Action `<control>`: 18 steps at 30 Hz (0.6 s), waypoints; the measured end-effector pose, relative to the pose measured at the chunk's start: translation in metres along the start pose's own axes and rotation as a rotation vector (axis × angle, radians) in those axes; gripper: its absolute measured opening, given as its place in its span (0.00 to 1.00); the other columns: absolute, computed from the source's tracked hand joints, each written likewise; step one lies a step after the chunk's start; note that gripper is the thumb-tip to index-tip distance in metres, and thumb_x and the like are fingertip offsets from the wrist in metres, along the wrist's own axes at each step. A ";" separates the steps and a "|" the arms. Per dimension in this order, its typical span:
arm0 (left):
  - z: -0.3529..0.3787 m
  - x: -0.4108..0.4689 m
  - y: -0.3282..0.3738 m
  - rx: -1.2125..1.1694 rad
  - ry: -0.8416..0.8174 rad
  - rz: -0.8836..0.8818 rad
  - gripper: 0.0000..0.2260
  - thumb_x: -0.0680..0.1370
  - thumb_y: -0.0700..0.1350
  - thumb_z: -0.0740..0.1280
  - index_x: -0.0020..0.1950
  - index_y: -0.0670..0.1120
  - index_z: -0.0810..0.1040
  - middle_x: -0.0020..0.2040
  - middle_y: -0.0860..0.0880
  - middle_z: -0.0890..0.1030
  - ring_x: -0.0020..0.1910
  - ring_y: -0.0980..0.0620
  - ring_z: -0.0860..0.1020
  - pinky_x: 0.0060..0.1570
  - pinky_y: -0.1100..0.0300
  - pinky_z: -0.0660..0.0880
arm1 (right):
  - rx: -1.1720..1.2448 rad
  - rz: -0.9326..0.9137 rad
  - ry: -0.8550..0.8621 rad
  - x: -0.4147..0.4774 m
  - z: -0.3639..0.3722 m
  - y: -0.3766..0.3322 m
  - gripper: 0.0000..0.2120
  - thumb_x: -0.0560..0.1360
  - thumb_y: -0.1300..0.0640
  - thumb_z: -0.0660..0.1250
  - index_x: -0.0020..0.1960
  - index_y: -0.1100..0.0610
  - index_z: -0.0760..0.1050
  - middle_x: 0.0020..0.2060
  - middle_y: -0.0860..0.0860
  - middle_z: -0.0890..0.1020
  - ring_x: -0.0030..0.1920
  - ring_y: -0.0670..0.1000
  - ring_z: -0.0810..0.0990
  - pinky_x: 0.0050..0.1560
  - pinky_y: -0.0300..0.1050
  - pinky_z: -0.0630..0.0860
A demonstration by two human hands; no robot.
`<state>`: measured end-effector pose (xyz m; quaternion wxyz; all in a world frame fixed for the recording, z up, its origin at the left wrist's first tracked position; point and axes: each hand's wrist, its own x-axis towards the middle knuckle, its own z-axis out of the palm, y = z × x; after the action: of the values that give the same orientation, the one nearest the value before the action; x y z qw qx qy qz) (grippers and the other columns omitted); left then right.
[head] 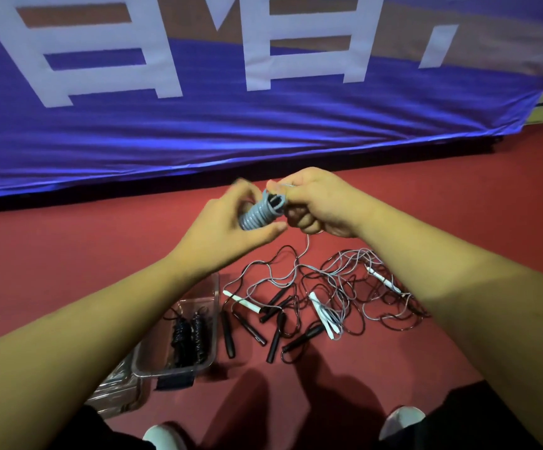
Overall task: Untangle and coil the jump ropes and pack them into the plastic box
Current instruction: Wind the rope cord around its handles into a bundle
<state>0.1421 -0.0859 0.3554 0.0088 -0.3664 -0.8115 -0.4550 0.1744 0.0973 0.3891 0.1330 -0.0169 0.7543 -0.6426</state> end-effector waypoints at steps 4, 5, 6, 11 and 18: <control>0.003 -0.003 0.001 -0.383 -0.091 -0.105 0.24 0.74 0.48 0.75 0.65 0.55 0.68 0.34 0.42 0.78 0.28 0.49 0.69 0.27 0.55 0.67 | 0.155 0.118 0.071 0.007 0.006 0.010 0.12 0.82 0.56 0.56 0.39 0.51 0.63 0.23 0.47 0.59 0.23 0.43 0.53 0.25 0.32 0.48; 0.006 -0.002 0.000 -0.454 -0.087 -0.117 0.22 0.74 0.48 0.74 0.65 0.55 0.70 0.35 0.42 0.78 0.28 0.49 0.69 0.27 0.56 0.68 | 0.204 0.135 0.075 0.007 0.007 0.010 0.12 0.82 0.59 0.54 0.40 0.52 0.63 0.23 0.47 0.60 0.23 0.43 0.53 0.25 0.33 0.48; 0.008 -0.001 0.000 -0.539 -0.067 -0.145 0.20 0.75 0.49 0.72 0.64 0.55 0.72 0.35 0.41 0.78 0.28 0.49 0.70 0.27 0.58 0.68 | 0.249 0.136 0.084 0.007 0.007 0.010 0.11 0.81 0.60 0.53 0.40 0.52 0.63 0.24 0.47 0.61 0.24 0.44 0.54 0.25 0.34 0.48; 0.014 0.004 0.003 -0.750 0.001 -0.266 0.09 0.78 0.49 0.65 0.56 0.48 0.75 0.38 0.41 0.77 0.30 0.46 0.72 0.27 0.59 0.70 | 0.392 0.068 0.150 0.013 0.013 0.010 0.14 0.82 0.58 0.57 0.37 0.54 0.63 0.25 0.49 0.62 0.23 0.44 0.55 0.23 0.34 0.50; 0.011 0.004 0.003 -0.948 -0.044 -0.344 0.08 0.80 0.50 0.63 0.54 0.46 0.74 0.38 0.41 0.76 0.31 0.46 0.72 0.27 0.59 0.70 | 0.084 -0.107 0.386 0.004 0.009 0.007 0.11 0.77 0.62 0.67 0.37 0.59 0.70 0.25 0.53 0.74 0.23 0.48 0.67 0.23 0.39 0.66</control>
<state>0.1446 -0.0744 0.3520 -0.2511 -0.2006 -0.5641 -0.7606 0.1732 0.0886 0.3801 -0.0476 0.0721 0.7363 -0.6712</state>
